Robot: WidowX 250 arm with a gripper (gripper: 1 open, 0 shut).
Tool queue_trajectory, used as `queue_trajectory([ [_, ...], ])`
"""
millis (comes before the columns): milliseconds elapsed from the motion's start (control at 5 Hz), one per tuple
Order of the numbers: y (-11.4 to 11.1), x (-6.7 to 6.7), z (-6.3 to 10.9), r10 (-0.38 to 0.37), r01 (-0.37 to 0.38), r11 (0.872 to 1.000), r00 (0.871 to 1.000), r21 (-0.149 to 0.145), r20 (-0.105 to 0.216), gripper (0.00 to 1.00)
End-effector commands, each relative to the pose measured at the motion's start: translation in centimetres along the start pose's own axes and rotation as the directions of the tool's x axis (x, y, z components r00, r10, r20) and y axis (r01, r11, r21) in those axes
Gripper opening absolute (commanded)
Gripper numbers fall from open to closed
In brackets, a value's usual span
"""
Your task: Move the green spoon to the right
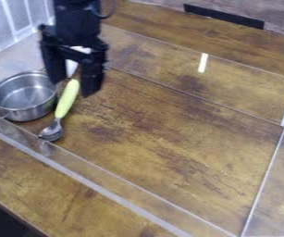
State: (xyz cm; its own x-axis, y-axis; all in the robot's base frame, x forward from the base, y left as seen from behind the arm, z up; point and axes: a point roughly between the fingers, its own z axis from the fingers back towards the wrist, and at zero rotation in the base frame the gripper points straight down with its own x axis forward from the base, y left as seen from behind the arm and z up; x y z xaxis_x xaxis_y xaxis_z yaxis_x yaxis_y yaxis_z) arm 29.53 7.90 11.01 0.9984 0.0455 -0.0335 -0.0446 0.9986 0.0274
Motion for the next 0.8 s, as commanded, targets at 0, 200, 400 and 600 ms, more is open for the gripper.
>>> queue_trajectory([
  [0, 1.2, 1.2, 1.2, 0.094, -0.095, 0.995, 0.992, 0.009, 0.084, 1.0],
  [200, 1.2, 1.9, 0.2, 0.156, -0.157, 0.988, 0.984, 0.002, 0.086, 1.0],
  [400, 1.7, 3.0, -1.8, 0.147, -0.146, 0.989, 0.984, -0.013, 0.104, 1.0],
  [600, 2.1, 3.7, -3.7, 0.139, -0.136, 0.99, 0.984, -0.033, 0.115, 1.0],
])
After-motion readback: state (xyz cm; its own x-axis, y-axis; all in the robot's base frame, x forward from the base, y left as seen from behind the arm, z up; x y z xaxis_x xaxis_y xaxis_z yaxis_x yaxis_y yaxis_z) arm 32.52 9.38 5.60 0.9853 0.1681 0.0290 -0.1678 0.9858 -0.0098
